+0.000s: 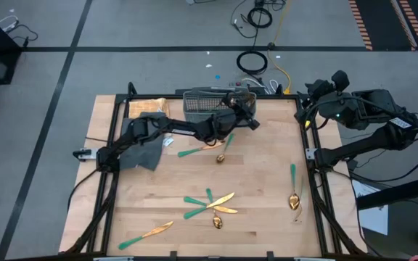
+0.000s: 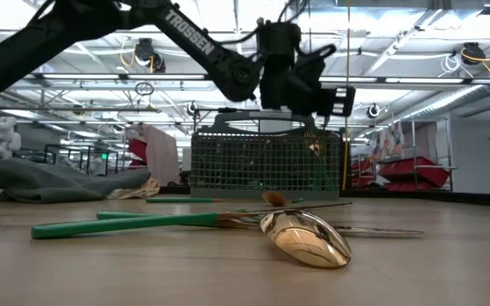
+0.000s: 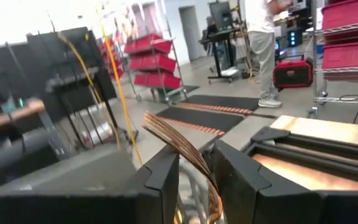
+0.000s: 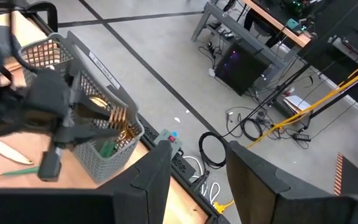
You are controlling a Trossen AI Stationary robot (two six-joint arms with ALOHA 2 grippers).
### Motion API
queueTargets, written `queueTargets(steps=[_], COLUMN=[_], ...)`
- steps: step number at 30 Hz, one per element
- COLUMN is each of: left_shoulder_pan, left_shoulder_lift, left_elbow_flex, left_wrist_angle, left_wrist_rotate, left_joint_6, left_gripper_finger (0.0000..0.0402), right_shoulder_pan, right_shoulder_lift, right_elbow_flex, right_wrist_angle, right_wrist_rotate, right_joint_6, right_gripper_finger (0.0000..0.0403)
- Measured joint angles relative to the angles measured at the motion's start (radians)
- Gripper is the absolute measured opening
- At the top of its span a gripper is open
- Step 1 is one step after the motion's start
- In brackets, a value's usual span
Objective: Sort silverware
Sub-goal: Put the green fork into the gray silverware basket
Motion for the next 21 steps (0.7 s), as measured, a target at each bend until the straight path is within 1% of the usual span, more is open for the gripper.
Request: queueTargets(steps=[5,7,8,11,13,15,21], left_shoulder_pan=[-0.027,-0.028,-0.028,-0.011,0.008,0.025,0.058], left_shoulder_lift=[-0.061,-0.083,-0.09,-0.094,-0.092,-0.092,-0.092], left_elbow_flex=[0.002,0.001,0.001,0.002,0.001,0.001,0.001], left_wrist_angle=[-0.001,-0.037,-0.059,-0.11,-0.157,-0.21,-0.285], left_wrist_rotate=[-0.048,-0.015,0.008,0.029,0.04,0.073,0.161], left_joint_6=[0.155,0.16,0.155,0.088,0.04,-0.005,-0.025], left_gripper_finger=[0.0107,0.0107,0.0107,0.0107,0.0107,0.0108,0.0112], right_shoulder_pan=[0.0,0.0,0.0,0.0,0.0,0.0,0.0], right_shoulder_lift=[0.0,0.0,0.0,0.0,0.0,0.0,0.0], right_elbow_flex=[0.0,0.0,0.0,0.0,0.0,0.0,0.0], right_wrist_angle=[-0.014,-0.015,-0.014,-0.015,-0.014,-0.015,-0.015], right_wrist_rotate=[0.001,0.001,0.001,-0.001,-0.019,-0.045,-0.051], right_joint_6=[0.0,0.0,0.0,0.004,0.009,0.01,0.01], right_gripper_finger=[0.0144,0.0144,0.0144,0.0144,0.0144,0.0144,0.0144])
